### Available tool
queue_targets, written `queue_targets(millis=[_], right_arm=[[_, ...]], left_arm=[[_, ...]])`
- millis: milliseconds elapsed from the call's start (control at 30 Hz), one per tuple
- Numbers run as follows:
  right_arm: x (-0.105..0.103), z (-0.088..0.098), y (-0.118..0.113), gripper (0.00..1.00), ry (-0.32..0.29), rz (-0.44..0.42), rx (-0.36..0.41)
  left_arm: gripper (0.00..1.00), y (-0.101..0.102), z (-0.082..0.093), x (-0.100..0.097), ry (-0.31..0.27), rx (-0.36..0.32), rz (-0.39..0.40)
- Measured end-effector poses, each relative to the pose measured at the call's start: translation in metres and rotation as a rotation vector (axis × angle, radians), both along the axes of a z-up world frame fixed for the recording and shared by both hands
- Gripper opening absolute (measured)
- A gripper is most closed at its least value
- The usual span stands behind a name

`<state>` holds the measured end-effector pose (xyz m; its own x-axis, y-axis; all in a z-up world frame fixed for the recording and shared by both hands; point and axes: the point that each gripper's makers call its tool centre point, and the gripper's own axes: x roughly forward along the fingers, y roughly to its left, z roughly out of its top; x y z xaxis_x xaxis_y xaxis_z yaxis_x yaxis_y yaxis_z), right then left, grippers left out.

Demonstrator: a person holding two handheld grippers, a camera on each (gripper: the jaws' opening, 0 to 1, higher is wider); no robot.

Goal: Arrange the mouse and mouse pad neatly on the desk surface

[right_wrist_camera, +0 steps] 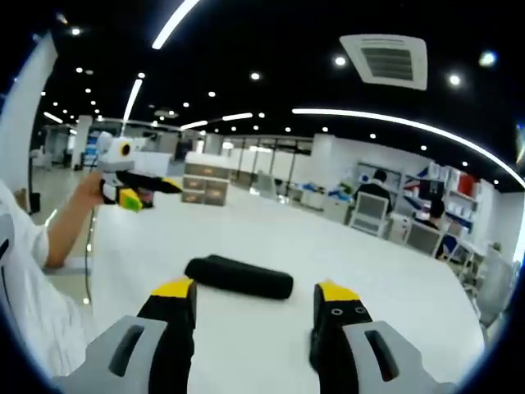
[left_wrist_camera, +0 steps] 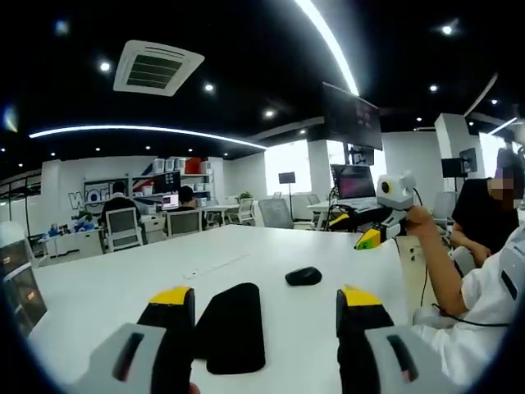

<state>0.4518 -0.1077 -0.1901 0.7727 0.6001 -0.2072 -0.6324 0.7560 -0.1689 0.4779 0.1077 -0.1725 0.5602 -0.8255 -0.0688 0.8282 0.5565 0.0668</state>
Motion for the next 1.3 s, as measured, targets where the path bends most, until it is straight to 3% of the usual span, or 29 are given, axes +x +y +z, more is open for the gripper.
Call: queue_targets(millis=[600,1300], right_arm=[[0.0010,-0.0002,0.0000,0.55,0.001,0.000,-0.003],[-0.0001,0.0001,0.0005,0.55,-0.001,0.002,-0.007]], left_arm=[[0.59,0.0040,0.0036,0.0005,-0.028,-0.005,0.001],[0.56,0.0054,0.0029,0.0031,-0.042,0.008,0.005]])
